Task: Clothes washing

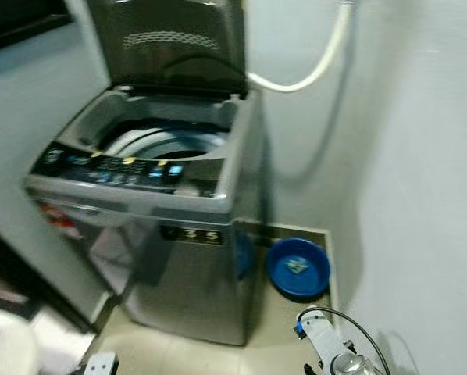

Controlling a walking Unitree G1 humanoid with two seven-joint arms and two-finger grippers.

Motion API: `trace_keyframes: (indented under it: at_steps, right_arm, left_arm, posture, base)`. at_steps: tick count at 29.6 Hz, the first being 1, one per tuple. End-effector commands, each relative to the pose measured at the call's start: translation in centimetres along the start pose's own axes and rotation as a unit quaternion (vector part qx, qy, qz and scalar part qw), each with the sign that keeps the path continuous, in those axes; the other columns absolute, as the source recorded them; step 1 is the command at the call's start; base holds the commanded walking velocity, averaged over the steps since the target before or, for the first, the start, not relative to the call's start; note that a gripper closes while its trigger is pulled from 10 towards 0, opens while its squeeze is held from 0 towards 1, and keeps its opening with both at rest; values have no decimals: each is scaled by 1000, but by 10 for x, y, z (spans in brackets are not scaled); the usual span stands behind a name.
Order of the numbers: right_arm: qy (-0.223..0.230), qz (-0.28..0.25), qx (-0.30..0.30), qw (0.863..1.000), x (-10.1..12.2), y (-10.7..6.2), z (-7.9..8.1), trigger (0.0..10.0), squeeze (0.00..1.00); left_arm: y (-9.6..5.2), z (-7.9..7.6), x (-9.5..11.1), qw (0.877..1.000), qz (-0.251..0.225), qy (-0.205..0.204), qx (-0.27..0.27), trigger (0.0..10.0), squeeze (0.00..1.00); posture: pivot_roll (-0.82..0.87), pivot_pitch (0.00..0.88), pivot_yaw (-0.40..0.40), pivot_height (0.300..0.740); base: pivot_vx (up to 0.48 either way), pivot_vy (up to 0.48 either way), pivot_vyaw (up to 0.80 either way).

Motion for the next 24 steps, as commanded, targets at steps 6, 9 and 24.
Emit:
trace_keyframes:
  at_steps: [6,9,24]
  right_arm:
    - [7,-2,18,1000,3,4,21,10000,0]
    - [-8,3,26,1000,4,6,30,10000,0]
    - [-48,-3,62,997,14,8,52,10000,0]
  left_arm:
    - [-5,16,-11,999,11,-15,48,10000,0]
    - [-5,21,-10,997,5,-24,68,10000,0]
    - [-5,31,10,993,-37,-52,100,10000,0]
  posture:
    - [70,0,9,740]
    - [86,0,5,740]
    - [144,0,-47,740]
  base:
    - [0,0,130]
    - [0,0,0]
    - [0,166,0]
Point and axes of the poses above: a point about 5 cm out from each wrist's last joint towards the gripper, its own y axis pointing out of the wrist towards the gripper, its own x axis along the axis of the wrist's last joint, z = x × y, the point moved 2 cm from there along y, pointing out of the wrist towards the gripper, and after that the axes turned 13 degrees about -y, right-handed, at the moved point
